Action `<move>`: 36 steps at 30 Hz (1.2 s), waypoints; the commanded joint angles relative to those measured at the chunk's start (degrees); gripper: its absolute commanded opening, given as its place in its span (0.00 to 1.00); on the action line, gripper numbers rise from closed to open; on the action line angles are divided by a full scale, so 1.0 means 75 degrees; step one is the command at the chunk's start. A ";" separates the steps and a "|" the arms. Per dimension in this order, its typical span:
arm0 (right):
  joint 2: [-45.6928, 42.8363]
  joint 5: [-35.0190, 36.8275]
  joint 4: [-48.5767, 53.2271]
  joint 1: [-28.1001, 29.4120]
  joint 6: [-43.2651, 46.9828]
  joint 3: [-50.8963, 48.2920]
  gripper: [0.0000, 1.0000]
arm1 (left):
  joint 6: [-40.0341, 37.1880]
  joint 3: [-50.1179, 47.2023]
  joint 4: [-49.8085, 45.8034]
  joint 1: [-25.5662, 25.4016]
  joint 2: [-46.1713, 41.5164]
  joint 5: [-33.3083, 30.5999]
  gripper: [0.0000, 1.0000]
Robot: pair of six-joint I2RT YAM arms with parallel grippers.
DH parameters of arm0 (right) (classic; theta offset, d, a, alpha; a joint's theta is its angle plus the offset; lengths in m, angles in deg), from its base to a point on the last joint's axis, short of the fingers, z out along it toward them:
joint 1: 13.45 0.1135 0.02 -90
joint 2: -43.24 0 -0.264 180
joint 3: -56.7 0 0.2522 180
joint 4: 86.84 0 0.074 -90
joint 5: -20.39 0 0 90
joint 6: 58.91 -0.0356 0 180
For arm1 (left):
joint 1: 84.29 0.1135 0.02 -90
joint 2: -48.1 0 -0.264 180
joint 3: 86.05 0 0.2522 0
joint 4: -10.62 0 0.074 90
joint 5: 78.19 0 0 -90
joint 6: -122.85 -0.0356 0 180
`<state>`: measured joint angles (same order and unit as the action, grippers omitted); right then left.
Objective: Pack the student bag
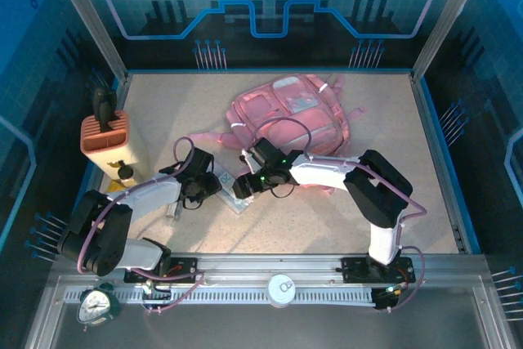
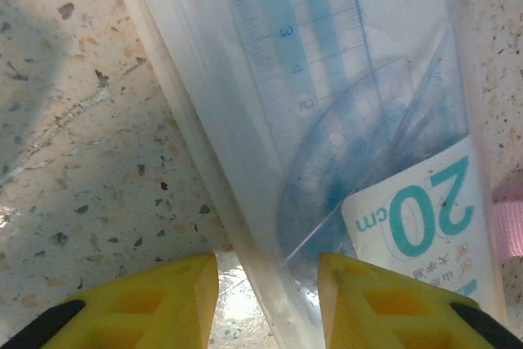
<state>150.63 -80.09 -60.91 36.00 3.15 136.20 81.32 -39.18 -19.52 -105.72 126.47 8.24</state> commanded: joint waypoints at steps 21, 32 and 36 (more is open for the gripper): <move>0.0198 -0.1044 -0.0815 0.0341 -0.0426 -0.0133 0.56 | 0.0044 -0.0558 0.0649 0.0045 0.0332 0.0565 0.19; 0.0154 -0.1062 -0.1249 0.0250 -0.0583 -0.0469 0.37 | 0.0264 -0.0650 0.0965 0.0013 0.0224 0.0830 0.18; 0.0115 -0.1177 -0.1393 0.0185 -0.0645 -0.0565 0.27 | 0.0390 -0.0690 0.1085 -0.0025 0.0137 0.0915 0.18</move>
<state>152.34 -86.65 -68.34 37.74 -1.44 132.57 82.48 -41.98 -15.32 -105.21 125.18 9.27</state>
